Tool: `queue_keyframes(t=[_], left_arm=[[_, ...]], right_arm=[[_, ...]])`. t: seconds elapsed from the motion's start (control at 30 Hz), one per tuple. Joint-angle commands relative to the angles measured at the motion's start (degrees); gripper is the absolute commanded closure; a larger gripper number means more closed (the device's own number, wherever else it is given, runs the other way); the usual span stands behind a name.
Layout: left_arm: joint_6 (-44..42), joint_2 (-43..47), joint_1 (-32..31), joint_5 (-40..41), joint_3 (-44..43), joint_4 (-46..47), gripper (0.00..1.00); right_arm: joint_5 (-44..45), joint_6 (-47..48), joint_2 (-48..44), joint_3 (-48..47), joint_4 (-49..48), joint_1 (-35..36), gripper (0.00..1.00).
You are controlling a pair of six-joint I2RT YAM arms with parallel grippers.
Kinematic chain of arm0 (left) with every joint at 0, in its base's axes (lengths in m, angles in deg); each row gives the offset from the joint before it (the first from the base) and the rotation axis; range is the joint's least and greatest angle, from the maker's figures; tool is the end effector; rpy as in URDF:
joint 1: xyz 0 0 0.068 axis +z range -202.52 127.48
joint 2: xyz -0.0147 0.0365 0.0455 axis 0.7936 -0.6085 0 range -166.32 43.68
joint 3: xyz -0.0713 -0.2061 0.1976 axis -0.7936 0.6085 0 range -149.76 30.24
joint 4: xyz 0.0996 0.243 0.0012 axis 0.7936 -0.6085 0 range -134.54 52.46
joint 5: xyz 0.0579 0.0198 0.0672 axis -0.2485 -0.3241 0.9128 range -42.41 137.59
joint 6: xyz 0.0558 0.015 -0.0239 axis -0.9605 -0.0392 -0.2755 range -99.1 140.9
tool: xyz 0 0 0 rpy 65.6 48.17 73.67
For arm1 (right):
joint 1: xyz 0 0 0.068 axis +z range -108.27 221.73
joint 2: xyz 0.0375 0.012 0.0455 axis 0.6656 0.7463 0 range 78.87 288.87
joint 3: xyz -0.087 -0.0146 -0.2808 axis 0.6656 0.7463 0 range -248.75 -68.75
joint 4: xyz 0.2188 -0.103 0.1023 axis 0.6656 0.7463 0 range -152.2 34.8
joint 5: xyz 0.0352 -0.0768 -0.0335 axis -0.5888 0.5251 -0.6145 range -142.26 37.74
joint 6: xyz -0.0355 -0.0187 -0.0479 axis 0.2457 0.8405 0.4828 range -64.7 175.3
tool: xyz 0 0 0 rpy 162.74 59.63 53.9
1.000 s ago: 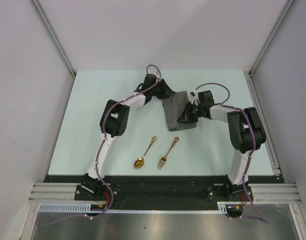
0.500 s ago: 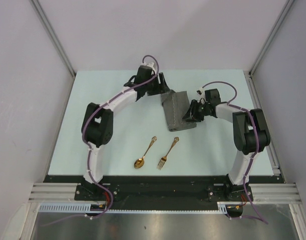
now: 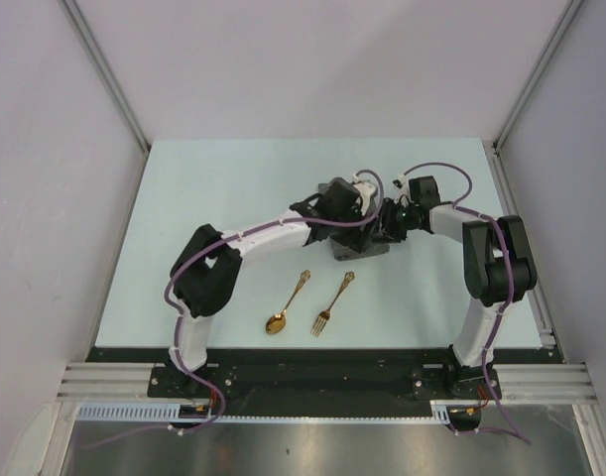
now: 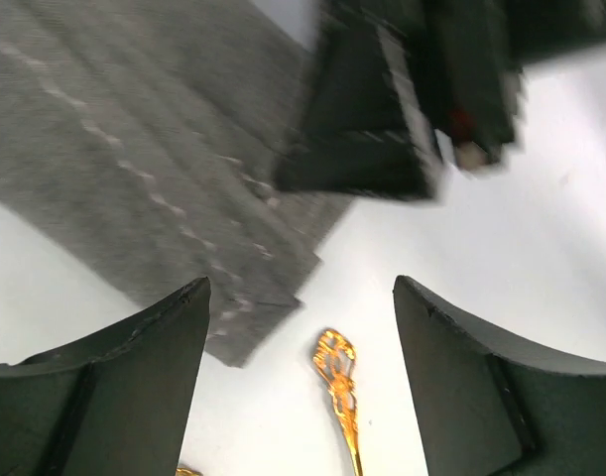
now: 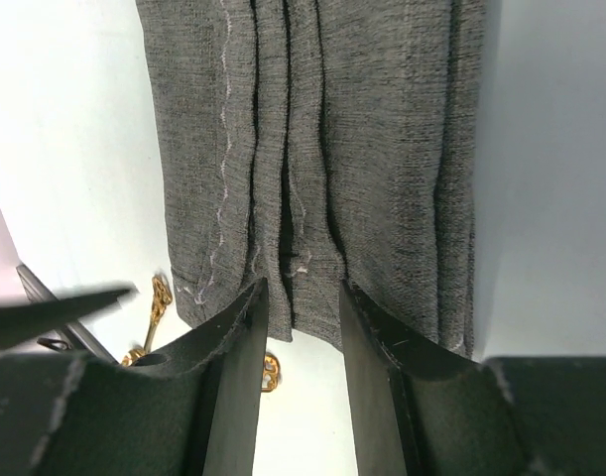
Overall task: Fold the napkin into a case and place the utensils inside
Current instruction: Fold the lower triangle-folded napkin at the center of the board.
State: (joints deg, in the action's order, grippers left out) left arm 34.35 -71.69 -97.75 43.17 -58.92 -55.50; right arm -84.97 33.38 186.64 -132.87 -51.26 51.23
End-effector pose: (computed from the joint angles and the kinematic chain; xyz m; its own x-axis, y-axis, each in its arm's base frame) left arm 0.3334 -0.3413 0.2326 -0.6509 0.3269 -0.6852 0.6122 0.7598 -0.2190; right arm 0.3832 0.0902 0.1665 -0.9129 0.1657 -0.3731 -0.1152 0.7722 0.6248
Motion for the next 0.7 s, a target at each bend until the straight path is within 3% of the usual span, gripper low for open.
queue_keyframes(t=[0.0,0.13,0.53,0.67], left_arm=[[-6.9,0.7,-1.4,4.2,0.2,-0.6,0.2],[-6.1,-1.7,-2.2,6.9,-0.8,-2.3,0.18],[-4.3,-4.3,-2.2,6.8,-0.6,-3.0,0.25],[-4.1,-4.5,-2.3,6.1,-0.7,-3.3,0.32]], right_arm=[[-1.4,0.3,-0.8,-0.4,0.0,-0.5,0.6],[-2.4,-0.2,0.4,0.0,-1.1,-0.5,0.61],[-1.7,0.6,1.2,0.6,-1.1,-0.5,0.67],[0.5,1.8,0.9,0.7,0.6,-0.4,0.66]])
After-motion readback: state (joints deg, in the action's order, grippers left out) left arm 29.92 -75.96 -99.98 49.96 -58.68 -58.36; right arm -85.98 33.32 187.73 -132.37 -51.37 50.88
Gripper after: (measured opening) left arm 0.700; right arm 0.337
